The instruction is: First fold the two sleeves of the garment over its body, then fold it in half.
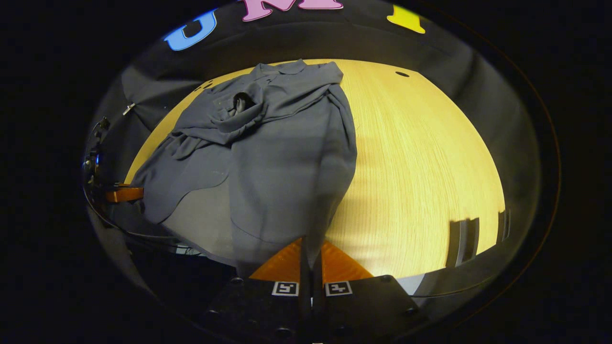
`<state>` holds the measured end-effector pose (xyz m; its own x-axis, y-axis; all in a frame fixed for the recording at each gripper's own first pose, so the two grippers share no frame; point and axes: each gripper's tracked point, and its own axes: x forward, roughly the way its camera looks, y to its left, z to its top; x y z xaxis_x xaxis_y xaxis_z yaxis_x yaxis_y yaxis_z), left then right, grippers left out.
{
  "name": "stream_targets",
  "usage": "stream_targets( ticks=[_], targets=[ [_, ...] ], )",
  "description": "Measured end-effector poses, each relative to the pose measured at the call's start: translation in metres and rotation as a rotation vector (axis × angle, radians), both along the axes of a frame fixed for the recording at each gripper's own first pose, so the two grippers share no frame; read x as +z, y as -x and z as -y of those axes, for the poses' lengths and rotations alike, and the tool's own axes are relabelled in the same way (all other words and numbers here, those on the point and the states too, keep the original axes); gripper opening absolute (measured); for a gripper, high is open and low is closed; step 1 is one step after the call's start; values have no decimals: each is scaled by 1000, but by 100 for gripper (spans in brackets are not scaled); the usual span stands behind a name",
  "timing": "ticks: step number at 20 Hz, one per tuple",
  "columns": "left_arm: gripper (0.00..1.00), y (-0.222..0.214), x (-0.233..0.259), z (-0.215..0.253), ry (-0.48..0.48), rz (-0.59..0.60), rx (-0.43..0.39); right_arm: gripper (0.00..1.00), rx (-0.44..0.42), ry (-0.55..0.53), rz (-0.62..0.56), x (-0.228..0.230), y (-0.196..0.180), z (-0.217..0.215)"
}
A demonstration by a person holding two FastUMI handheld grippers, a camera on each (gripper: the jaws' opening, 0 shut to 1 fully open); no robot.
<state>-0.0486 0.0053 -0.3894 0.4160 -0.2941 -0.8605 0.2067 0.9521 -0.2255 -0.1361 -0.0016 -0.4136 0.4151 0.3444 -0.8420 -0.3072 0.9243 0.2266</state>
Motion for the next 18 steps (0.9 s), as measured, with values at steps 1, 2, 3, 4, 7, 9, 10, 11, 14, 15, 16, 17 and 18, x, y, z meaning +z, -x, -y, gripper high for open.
stream_targets(
  ticks=[1,2,3,4,7,9,10,11,14,15,16,17,18],
  targets=[
    [6,-1,0,-2,2,-10,-1,5,-4,-8,-10,2,6,2],
    [6,-2,3,-1,9,-10,2,6,-12,-18,-17,2,14,3],
    [6,-5,7,0,11,-1,8,6,-20,-25,-19,4,19,4],
    [6,-4,12,-5,8,12,13,5,-26,-40,-12,8,20,3],
    [5,-7,31,-2,13,58,-13,6,-42,-71,30,28,16,2],
    [5,-17,49,-2,17,100,-31,6,-44,-88,70,46,6,0],
    [5,-22,57,-3,22,122,-33,6,-46,-95,90,54,0,0],
    [6,-29,66,-2,34,141,-31,5,-52,-105,112,63,-8,-1],
    [6,-53,94,-2,76,190,-14,5,-88,-155,182,91,-32,-4],
    [6,-62,103,-3,83,208,-3,6,-100,-170,205,101,-42,-5],
    [6,-71,111,-5,93,224,13,5,-109,-185,226,110,-53,-8],
    [6,-83,121,-5,105,242,33,6,-115,-199,251,119,-63,-11],
    [6,-92,130,-6,119,258,52,5,-117,-209,275,129,-72,-12]
  ],
)
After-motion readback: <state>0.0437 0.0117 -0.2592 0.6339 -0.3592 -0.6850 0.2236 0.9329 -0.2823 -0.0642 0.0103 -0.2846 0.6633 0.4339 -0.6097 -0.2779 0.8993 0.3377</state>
